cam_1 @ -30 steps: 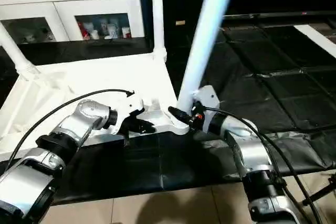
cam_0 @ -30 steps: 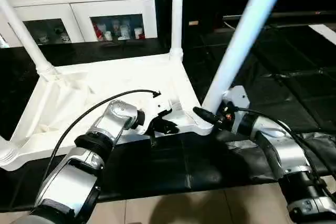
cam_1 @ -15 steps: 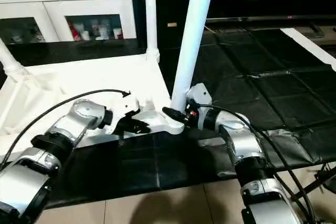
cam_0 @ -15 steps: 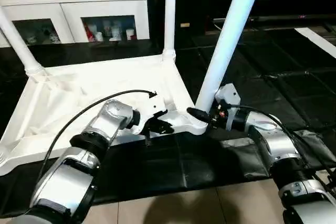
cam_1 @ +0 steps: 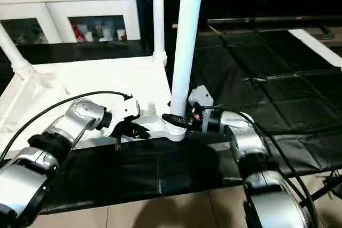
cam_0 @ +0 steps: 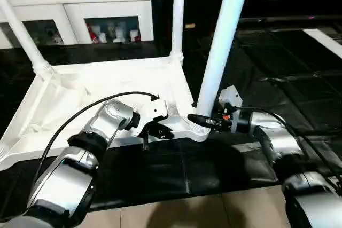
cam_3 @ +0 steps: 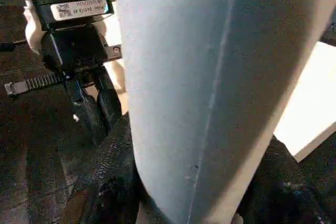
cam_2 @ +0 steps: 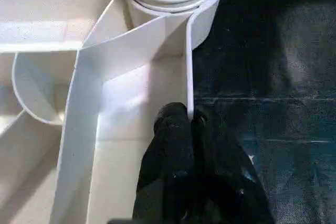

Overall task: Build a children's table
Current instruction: Rotate leg to tighten

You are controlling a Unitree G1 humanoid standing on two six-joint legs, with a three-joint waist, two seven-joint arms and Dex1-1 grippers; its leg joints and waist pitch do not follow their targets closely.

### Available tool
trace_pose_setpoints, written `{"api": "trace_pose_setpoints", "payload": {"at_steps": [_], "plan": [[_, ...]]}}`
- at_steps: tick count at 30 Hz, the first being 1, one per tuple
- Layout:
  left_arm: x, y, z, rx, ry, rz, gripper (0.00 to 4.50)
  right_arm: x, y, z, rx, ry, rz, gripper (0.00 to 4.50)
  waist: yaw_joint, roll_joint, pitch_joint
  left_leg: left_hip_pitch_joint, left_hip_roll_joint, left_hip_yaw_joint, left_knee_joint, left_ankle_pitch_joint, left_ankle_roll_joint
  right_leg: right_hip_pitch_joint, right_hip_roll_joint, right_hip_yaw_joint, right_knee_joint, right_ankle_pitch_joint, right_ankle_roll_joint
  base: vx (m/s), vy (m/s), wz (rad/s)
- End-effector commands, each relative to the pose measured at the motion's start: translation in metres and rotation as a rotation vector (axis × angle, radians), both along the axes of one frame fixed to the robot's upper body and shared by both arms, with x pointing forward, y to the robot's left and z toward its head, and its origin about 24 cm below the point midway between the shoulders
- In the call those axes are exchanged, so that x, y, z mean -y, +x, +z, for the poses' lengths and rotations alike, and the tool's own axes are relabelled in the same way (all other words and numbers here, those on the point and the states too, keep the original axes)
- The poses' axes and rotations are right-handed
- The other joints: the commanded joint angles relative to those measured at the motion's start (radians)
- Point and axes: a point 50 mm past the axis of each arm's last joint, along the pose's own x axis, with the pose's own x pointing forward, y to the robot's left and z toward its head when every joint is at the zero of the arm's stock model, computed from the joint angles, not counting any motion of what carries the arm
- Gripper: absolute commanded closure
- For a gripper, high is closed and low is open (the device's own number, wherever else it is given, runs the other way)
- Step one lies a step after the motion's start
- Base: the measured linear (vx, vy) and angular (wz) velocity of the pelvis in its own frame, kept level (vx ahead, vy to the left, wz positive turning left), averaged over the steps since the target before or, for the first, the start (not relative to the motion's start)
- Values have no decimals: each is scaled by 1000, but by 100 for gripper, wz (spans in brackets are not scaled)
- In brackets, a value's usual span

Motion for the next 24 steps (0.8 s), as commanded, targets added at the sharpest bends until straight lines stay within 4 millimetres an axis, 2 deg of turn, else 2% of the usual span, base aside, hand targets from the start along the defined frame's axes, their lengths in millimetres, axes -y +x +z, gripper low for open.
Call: {"api": "trace_pose_setpoints", "payload": {"at_steps": [1,3,4,5,6,7,8,9,10,11,12,13,14,15,16,17,18,19,20,21,22,23,24], "plan": [[10,13,22,85,-38,28,450,5,-32,-64,-262,-143,-46,259,-2,6,-42,3,53,-22,-78,-332,39,35,-91,64,-102,-530,-119,0,0,0],[8,16,23,88,-55,102,450,8,-31,-69,-259,-160,-120,259,-11,12,-33,9,50,-26,-79,-387,25,29,-87,56,-110,-588,-102,0,0,0],[8,18,23,89,-67,140,450,9,-30,-70,-253,-167,-146,259,-19,11,-30,13,49,-26,-77,-413,18,25,-87,51,-114,-618,-92,0,0,0],[8,19,23,86,-78,170,450,10,-30,-70,-249,-166,-167,259,-26,7,-26,30,40,-27,-70,-453,11,20,-86,39,-132,-680,-59,0,0,0],[8,20,23,83,-88,195,450,10,-29,-71,-250,-157,-193,259,-37,11,-22,42,38,-31,-67,-500,15,14,-80,21,-147,-723,-30,0,0,0],[8,21,23,80,-96,221,450,10,-28,-72,-249,-146,-230,259,-45,15,-20,54,37,-31,-62,-525,13,8,-79,8,-159,-735,-17,0,0,0],[10,22,24,76,-109,251,450,8,-25,-72,-246,-134,-278,259,-62,22,-22,55,43,-38,-65,-564,11,20,-75,-17,-163,-700,1,0,0,0],[12,22,24,74,-122,283,450,7,-23,-71,-237,-127,-324,259,-71,34,-19,47,65,-50,-84,-635,0,38,-72,-29,-153,-633,5,-26,52,-3],[14,24,25,74,-134,320,450,6,-20,-71,-230,-122,-374,259,-79,46,-16,27,95,-66,-121,-746,-14,65,-64,-20,-103,-510,-14,-26,52,-3],[16,24,26,74,-146,351,450,4,-15,-66,-222,-110,-418,259,-73,45,-21,5,111,-76,-142,-772,-20,86,-66,10,-50,-421,-34,-70,40,-3],[19,25,27,73,-153,370,450,0,-8,-61,-216,-94,-448,259,-52,54,-12,-10,125,-61,-192,-865,-45,91,-51,32,20,-328,-75,-69,1,0],[20,25,27,72,-156,376,450,-2,-6,-59,-214,-89,-462,259,-51,39,-8,-4,119,-50,-191,-873,-48,79,-50,51,32,-317,-82,-69,1,0],[28,23,27,69,-176,416,450,-13,9,-46,-214,-62,-561,259,-53,-11,-3,119,-7,-10,-22,-604,-38,-60,-85,25,-173,-825,-21,0,0,0],[32,23,26,68,-184,432,450,-17,14,-42,-217,-56,-602,259,-58,-24,-2,119,-34,-7,42,-445,-8,-62,-114,9,-193,-943,6,69,-31,-14],[32,23,26,68,-185,434,450,-18,14,-42,-218,-55,-607,259,-51,-22,-9,63,-26,-19,24,-333,21,-1,-138,24,-175,-963,24,69,-31,-14],[40,21,26,55,-201,454,450,-26,22,-34,-222,-36,-677,259,-38,-9,-14,-6,-1,-33,-17,-230,41,56,-136,8,-159,-897,70,72,23,-42],[45,18,25,47,-201,456,450,-30,27,-29,-226,-21,-709,259,-46,6,-28,-23,27,-52,-49,-255,26,66,-116,-5,-142,-737,65,78,37,-31],[45,18,25,47,-201,456,450,-30,27,-29,-226,-21,-709,259,-49,22,-37,-26,45,-65,-63,-270,17,73,-112,-4,-123,-618,36,78,37,-31],[48,16,24,47,-195,457,450,-34,29,-26,-228,-15,-726,259,-54,33,-41,-30,70,-74,-79,-297,19,69,-105,7,-97,-404,-32,56,26,-11],[51,13,22,55,-174,467,450,-40,33,-21,-230,-15,-729,259,-57,16,-43,-30,67,-70,-80,-290,17,61,-104,18,-84,-300,-91,53,19,-1],[51,13,21,54,-176,477,450,-43,33,-20,-226,-21,-710,259,-57,8,-35,-29,59,-62,-79,-303,13,52,-105,24,-85,-335,-126,53,19,-1],[51,13,21,55,-173,488,450,-46,33,-19,-222,-31,-689,259,-59,5,-39,-25,53,-56,-74,-301,14,49,-103,28,-86,-360,-131,59,0,2],[49,13,20,65,-158,493,450,-48,32,-20,-221,-45,-664,259,-52,-1,-45,-24,47,-49,-71,-254,27,49,-108,37,-85,-356,-148,67,-19,2]]}}
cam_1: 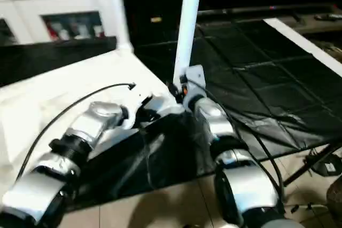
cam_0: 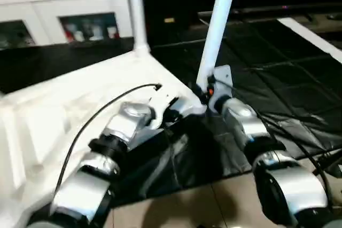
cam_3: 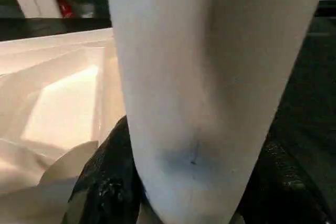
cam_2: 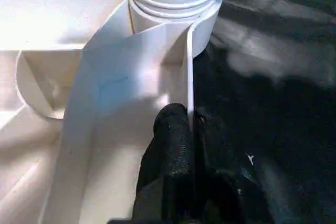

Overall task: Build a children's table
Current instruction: Rotate leg to tighten

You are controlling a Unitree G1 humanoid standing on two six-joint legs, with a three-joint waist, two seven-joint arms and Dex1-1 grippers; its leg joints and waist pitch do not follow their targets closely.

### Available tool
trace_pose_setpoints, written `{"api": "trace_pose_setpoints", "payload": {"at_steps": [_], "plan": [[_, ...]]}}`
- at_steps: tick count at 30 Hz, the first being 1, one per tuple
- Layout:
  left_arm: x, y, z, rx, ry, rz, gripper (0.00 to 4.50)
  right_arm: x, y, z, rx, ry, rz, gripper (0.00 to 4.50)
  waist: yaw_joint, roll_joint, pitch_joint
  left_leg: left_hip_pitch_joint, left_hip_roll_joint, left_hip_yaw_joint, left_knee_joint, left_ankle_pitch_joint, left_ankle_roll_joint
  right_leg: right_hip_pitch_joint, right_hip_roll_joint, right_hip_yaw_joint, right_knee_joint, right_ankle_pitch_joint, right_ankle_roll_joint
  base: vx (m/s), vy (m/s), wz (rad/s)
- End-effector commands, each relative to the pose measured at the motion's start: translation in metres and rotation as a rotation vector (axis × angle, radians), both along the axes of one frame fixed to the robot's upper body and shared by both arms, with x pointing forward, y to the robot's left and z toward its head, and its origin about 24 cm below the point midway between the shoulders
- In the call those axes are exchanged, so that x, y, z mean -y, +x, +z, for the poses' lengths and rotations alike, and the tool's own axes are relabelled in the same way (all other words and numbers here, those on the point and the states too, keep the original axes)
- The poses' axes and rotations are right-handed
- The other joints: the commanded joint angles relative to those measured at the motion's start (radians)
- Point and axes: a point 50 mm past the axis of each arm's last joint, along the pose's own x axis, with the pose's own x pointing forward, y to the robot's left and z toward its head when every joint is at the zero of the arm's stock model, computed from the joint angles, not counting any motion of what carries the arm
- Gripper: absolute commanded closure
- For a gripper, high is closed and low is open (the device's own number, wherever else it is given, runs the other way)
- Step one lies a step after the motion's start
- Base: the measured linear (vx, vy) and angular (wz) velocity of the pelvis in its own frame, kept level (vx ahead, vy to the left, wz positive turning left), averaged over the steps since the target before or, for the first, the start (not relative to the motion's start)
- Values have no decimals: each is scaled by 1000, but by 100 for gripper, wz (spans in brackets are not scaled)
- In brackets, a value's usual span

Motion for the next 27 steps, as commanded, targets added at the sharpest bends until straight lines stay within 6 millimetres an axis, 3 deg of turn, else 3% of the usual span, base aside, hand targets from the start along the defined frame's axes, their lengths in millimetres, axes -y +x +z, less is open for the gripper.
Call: {"api": "trace_pose_setpoints", "payload": {"at_steps": [1,3,6,8,10,11,16,22,24,27], "plan": [[4,4,12,57,-13,-6,450,-11,-20,-42,-213,-14,48,259,8,0,-72,-19,52,-13,-81,-198,49,56,-90,89,-67,-335,-150,67,-19,2],[2,5,12,62,-7,6,450,-12,-21,-43,-219,-17,58,259,14,-1,-76,-21,56,-8,-77,-95,81,56,-87,93,-51,-222,-182,67,-32,2],[-5,6,12,76,19,28,450,-14,-24,-46,-230,-21,81,259,21,-4,-76,-22,55,-4,-73,-49,107,56,-85,94,-42,-174,-195,21,-11,0],[-10,6,13,88,31,32,450,-14,-25,-47,-242,28,90,259,24,-3,-75,-21,54,-1,-73,-66,105,57,-86,94,-47,-213,-185,0,0,0],[-11,6,13,91,32,30,450,-14,-25,-46,-243,39,91,203,27,-2,-74,-19,55,0,-75,-88,94,55,-85,92,-53,-260,-170,0,0,0],[-12,6,12,98,44,15,450,-14,-25,-45,-233,53,97,203,27,5,-74,-17,57,-1,-76,-100,85,53,-84,92,-56,-271,-164,0,0,0],[-18,8,12,111,75,-14,450,-10,-25,-44,-206,58,111,160,25,9,-76,-17,58,-1,-76,-99,79,55,-80,93,-49,-218,-175,0,0,0],[-23,10,13,117,90,-63,450,2,-28,-42,-157,67,165,124,24,8,-74,-16,54,2,-75,-132,74,57,-79,93,-61,-288,-151,0,0,0],[-24,8,13,117,84,-130,450,17,-32,-42,-129,68,221,105,31,8,-75,-15,53,4,-73,-123,85,57,-76,92,-63,-296,-147,0,0,0],[-24,7,14,119,81,-172,450,24,-35,-41,-112,58,252,90,40,12,-82,-18,60,1,-71,-70,97,59,-73,94,-45,-196,-167,0,0,0]]}}
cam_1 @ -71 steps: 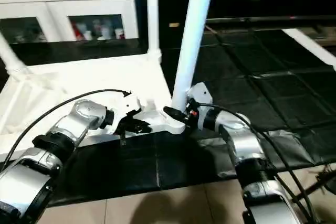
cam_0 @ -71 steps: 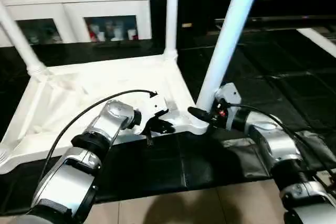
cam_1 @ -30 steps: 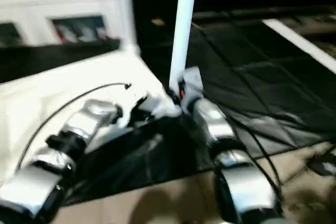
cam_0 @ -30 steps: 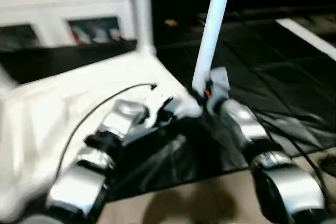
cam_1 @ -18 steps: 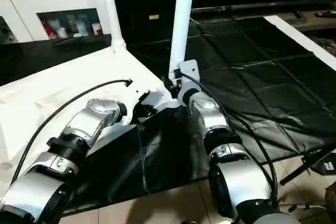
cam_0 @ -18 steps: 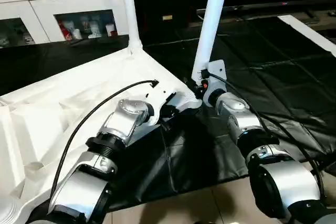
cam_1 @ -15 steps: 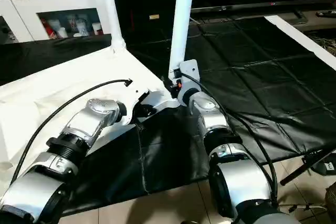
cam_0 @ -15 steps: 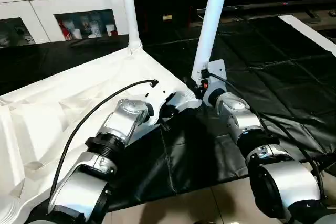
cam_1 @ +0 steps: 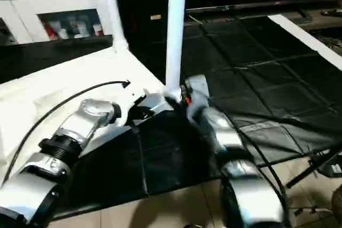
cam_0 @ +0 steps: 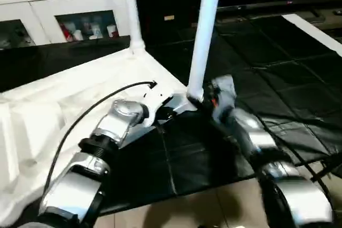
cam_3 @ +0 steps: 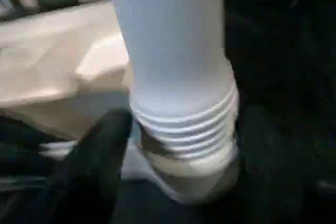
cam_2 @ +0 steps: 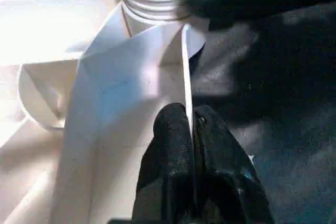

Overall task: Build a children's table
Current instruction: Rotate leg to tighten

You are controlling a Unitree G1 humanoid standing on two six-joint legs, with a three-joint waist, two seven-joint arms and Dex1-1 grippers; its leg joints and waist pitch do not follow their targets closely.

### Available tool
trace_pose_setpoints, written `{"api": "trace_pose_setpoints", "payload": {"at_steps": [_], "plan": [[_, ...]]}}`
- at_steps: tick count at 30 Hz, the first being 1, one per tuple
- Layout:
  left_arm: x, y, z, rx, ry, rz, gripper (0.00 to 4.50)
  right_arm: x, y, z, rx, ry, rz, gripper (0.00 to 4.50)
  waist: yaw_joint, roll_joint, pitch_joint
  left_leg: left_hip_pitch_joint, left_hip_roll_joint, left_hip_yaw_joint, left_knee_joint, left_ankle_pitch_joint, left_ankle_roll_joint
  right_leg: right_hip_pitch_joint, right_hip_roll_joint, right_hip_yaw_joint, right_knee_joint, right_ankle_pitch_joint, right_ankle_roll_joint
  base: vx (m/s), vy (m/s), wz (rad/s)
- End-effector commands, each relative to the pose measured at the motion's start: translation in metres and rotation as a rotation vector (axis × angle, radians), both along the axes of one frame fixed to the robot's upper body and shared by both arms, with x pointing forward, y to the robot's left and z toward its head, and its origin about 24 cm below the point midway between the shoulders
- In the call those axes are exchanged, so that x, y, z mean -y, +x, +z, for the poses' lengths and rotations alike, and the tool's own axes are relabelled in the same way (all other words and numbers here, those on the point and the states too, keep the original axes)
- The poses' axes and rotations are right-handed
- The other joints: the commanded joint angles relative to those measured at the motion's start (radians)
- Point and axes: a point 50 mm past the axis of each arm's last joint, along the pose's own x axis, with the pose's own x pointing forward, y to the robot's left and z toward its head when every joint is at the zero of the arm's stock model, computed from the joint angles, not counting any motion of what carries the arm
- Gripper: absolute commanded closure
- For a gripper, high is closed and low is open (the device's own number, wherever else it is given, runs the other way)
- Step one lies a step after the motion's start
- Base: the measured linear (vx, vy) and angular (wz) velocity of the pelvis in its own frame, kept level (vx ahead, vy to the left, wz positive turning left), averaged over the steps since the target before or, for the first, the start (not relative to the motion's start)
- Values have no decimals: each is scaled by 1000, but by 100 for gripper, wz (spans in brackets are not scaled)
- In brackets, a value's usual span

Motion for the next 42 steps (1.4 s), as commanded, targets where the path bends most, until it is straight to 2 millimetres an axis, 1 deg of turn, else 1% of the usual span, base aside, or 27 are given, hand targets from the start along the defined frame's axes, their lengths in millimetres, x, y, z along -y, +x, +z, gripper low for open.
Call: {"api": "trace_pose_setpoints", "payload": {"at_steps": [1,2,3,4,5,6,8,9,10,12,14,15,17,19,20,22,24,25,27,29,31,34,35,38,39,40,42], "plan": [[4,3,9,32,21,-70,450,-1,-8,-8,-35,-23,79,76,9,11,-77,-16,44,-10,-61,-62,104,77,-85,85,-58,-173,-161,0,0,0],[2,1,8,18,29,-105,450,7,-10,-6,-10,-34,118,76,12,7,-78,-15,44,-6,-57,-54,111,76,-86,86,-59,-156,-167,0,0,0],[2,1,8,18,29,-105,450,7,-10,-6,-10,-34,118,68,18,10,-81,-15,44,-5,-55,-38,120,76,-86,86,-57,-137,-171,0,0,0],[2,0,7,13,33,-124,450,11,-12,-4,0,-38,132,57,20,9,-84,-18,45,-6,-52,-21,125,77,-87,86,-50,-118,-175,0,0,0],[0,-2,7,6,45,-181,450,22,-14,2,36,-51,169,57,26,10,-87,-19,47,-7,-49,13,138,75,-87,86,-44,-80,-181,0,0,0],[0,-3,6,3,47,-193,450,25,-14,4,44,-54,176,32,36,8,-88,-18,47,-5,-45,29,155,74,-84,85,-42,-62,-180,0,0,0],[-2,-5,6,5,52,-249,450,33,-17,10,71,-68,226,25,44,8,-90,-20,46,-5,-41,52,177,72,-83,84,-37,-35,-181,0,0,0],[-2,-5,6,5,52,-249,450,33,-17,10,71,-68,226,18,48,8,-91,-22,47,-6,-39,60,183,71,-84,84,-33,-31,-179,0,0,0],[-4,-6,6,0,66,-287,450,38,-19,14,89,-88,272,18,50,8,-89,-22,48,-5,-39,57,184,69,-84,84,-36,-40,-177,0,0,0],[-9,-11,4,-33,99,-381,450,51,-26,27,126,-151,409,8,64,4,-86,-20,43,0,-41,9,178,70,-81,82,-49,-122,-151,0,0,0],[-11,-13,4,-38,121,-419,450,57,-28,33,126,-168,458,8,73,6,-84,-18,48,-1,-43,0,163,67,-82,83,-51,-160,-136,0,0,0],[-11,-13,3,-38,127,-432,450,58,-29,34,125,-171,470,8,77,4,-84,-17,46,-1,-44,-8,155,68,-80,82,-55,-184,-126,0,0,0],[-13,-15,2,-40,154,-485,450,61,-32,40,121,-193,527,8,83,3,-84,-17,45,0,-45,-12,143,67,-79,82,-57,-202,-116,0,0,0],[-14,-17,2,-43,161,-509,450,61,-33,42,126,-217,552,8,85,2,-85,-18,43,0,-44,-8,139,68,-79,81,-56,-204,-110,0,0,0],[-13,-18,2,-44,166,-541,450,59,-35,43,119,-237,590,8,86,3,-86,-16,45,-1,-44,-1,137,66,-79,82,-55,-196,-111,0,0,0],[-12,-24,1,-60,177,-623,450,52,-38,43,108,-257,665,8,88,2,-89,-18,46,-2,-43,13,139,67,-79,82,-50,-170,-114,0,0,0],[-12,-24,1,-62,182,-634,450,50,-38,43,111,-260,672,8,89,3,-90,-18,46,-1,-41,19,144,67,-79,82,-47,-156,-118,0,0,0],[-12,-26,0,-66,199,-664,450,45,-37,42,114,-265,692,8,92,0,-91,-17,48,-2,-41,26,143,66,-81,83,-47,-152,-121,0,0,0],[-12,-28,-1,-67,213,-688,450,41,-37,41,107,-266,711,8,97,3,-91,-16,49,-2,-41,26,138,64,-82,83,-46,-160,-121,0,0,0],[-12,-29,-1,-65,227,-709,450,37,-36,39,89,-260,730,8,102,1,-91,-15,49,-1,-42,25,135,64,-82,83,-46,-168,-120,0,0,0],[-12,-30,-1,-65,230,-716,450,33,-35,37,76,-256,744,35,104,0,-91,-17,50,-2,-41,30,132,64,-82,84,-44,-164,-118,0,0,0],[-12,-30,-1,-66,233,-727,450,30,-35,36,67,-255,765,47,106,1,-91,-17,49,-1,-41,21,123,64,-82,85,-46,-179,-114,0,0,0],[-12,-30,0,-66,233,-732,450,29,-35,36,67,-251,771,69,105,0,-91,-17,48,-1,-41,19,121,65,-82,85,-46,-184,-107,0,0,0],[-12,-30,0,-66,235,-736,450,27,-34,37,65,-241,780,80,105,0,-92,-18,48,-1,-40,28,122,65,-81,85,-44,-170,-106,0,0,0],[-12,-30,0,-67,236,-738,450,26,-34,38,61,-234,789,97,105,1,-93,-19,47,-2,-39,34,126,66,-81,85,-42,-161,-106,0,0,0],[-12,-30,0,-67,236,-739,450,26,-35,37,58,-233,792,97,106,2,-93,-18,48,-1,-39,33,126,65,-81,85,-43,-162,-107,0,0,0],[-13,-30,0,-68,237,-741,450,25,-35,37,52,-232,799,121,106,2,-94,-18,49,-2,-38,38,128,65,-81,85,-40,-151,-110,0,0,0]]}}
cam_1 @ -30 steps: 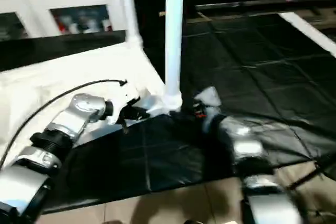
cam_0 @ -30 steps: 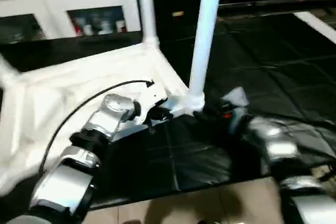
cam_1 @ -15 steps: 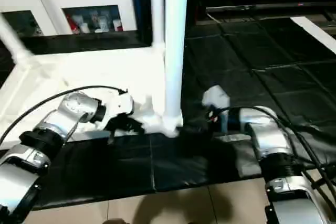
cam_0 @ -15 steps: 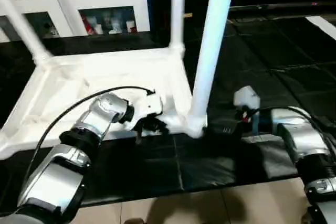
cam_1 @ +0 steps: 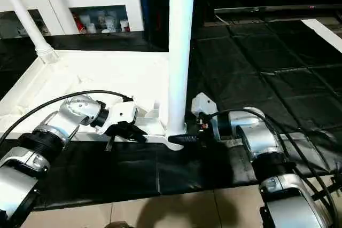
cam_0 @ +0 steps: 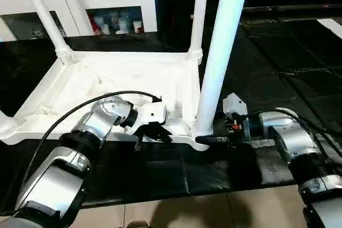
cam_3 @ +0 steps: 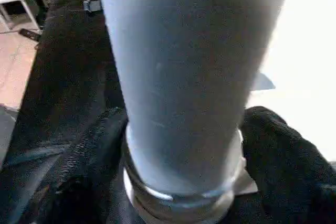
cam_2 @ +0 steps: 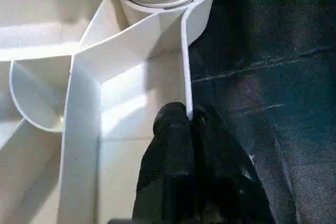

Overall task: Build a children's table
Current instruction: Rotate leg to tighten

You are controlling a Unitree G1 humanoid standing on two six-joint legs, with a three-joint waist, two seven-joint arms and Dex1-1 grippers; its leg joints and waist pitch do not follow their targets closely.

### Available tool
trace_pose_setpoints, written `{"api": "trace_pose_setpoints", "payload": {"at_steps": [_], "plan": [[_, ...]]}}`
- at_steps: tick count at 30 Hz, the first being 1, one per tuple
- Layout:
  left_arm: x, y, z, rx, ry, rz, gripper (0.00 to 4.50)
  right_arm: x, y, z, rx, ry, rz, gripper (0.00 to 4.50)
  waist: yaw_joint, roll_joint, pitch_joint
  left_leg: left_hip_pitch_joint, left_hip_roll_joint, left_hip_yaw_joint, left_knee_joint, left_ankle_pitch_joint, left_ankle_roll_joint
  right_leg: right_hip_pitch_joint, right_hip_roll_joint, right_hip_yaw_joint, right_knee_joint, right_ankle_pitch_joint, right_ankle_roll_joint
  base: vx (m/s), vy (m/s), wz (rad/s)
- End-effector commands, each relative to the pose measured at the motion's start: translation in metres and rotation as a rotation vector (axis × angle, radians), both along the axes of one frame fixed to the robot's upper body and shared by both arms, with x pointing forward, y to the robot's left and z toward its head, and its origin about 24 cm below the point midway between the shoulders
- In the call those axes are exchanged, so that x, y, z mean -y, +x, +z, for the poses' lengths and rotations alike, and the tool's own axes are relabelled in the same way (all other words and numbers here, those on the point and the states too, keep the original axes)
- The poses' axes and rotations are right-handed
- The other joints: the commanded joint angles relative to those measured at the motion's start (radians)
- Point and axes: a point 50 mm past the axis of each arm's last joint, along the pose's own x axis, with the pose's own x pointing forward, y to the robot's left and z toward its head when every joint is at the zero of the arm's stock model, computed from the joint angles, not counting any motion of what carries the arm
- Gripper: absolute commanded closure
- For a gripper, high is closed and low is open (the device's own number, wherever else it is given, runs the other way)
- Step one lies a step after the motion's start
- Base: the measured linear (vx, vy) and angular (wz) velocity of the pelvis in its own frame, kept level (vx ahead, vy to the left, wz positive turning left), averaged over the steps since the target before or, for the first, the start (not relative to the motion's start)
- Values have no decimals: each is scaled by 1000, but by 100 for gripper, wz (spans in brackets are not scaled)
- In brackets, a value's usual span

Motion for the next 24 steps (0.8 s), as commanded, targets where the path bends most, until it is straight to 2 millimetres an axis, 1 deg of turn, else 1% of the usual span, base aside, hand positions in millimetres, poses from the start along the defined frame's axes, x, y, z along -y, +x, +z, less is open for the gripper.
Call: {"api": "trace_pose_setpoints", "payload": {"at_steps": [1,3,5,6,7,13,14,15,16,19,20,21,22,23,24], "plan": [[4,-7,-8,-31,82,-91,450,-1,2,2,-6,-5,17,128,-4,-7,-92,-5,46,-5,-49,38,128,77,-81,80,-49,-155,-106,0,0,0],[4,-7,-8,-33,84,-92,450,-1,1,0,-19,-9,22,134,-4,-8,-92,-5,46,-4,-50,33,124,78,-81,80,-51,-166,-104,0,0,0],[4,-7,-8,-34,84,-92,450,0,0,-1,-29,-14,24,158,-4,-8,-92,-5,45,-4,-50,32,122,79,-81,80,-51,-169,-101,0,0,0],[3,-7,-8,-34,84,-92,450,1,0,-1,-34,-16,24,163,-4,-5,-92,-4,45,-4,-50,28,121,78,-80,79,-53,-176,-99,0,0,0],[3,-7,-8,-35,85,-91,450,1,-1,-1,-37,-18,25,167,-4,-6,-92,-4,45,-4,-50,28,120,78,-80,80,-53,-175,-99,0,0,0],[3,-6,-10,-41,87,-76,450,1,-2,-5,-50,-15,24,174,-4,-6,-93,-6,44,-5,-49,26,117,79,-79,80,-51,-173,-97,0,0,0],[3,-6,-10,-47,80,-66,450,0,-2,-5,-54,-13,22,175,-3,-2,-92,-6,42,-5,-48,24,116,79,-78,79,-52,-178,-96,0,0,0],[3,-5,-10,-57,71,-47,450,-1,-3,-6,-65,-9,13,175,-4,-3,-92,-5,43,-4,-48,24,115,79,-78,79,-54,-179,-96,0,0,0],[4,-4,-10,-64,62,-26,450,-1,-4,-8,-81,-4,6,176,-3,-1,-92,-5,43,-5,-48,22,115,79,-78,79,-54,-180,-97,0,0,0],[10,2,-9,-76,12,68,450,-4,-5,-16,-115,14,-68,176,-4,-6,-88,-4,39,-2,-49,6,110,78,-75,80,-60,-210,-90,0,0,0],[11,3,-8,-75,2,90,450,-4,-5,-17,-116,20,-88,176,-3,-6,-84,-5,36,-2,-52,-15,103,78,-76,82,-64,-245,-85,0,0,0],[16,8,-6,-62,-33,153,450,-7,-6,-22,-124,30,-141,176,-6,-6,-81,0,34,1,-55,-38,94,76,-73,82,-72,-293,-72,0,0,0],[20,11,-4,-54,-56,194,450,-10,-6,-25,-131,38,-179,176,-5,-6,-79,6,33,2,-56,-56,86,73,-75,81,-79,-328,-67,0,0,0],[28,18,0,-45,-102,281,450,-15,-5,-31,-151,57,-269,176,-11,-8,-73,15,29,6,-58,-96,71,69,-71,80,-92,-396,-53,0,0,0],[28,18,0,-44,-105,287,450,-16,-5,-32,-152,58,-276,176,-17,-9,-69,16,22,6,-61,-127,56,74,-72,73,-102,-470,-26,0,0,0]]}}
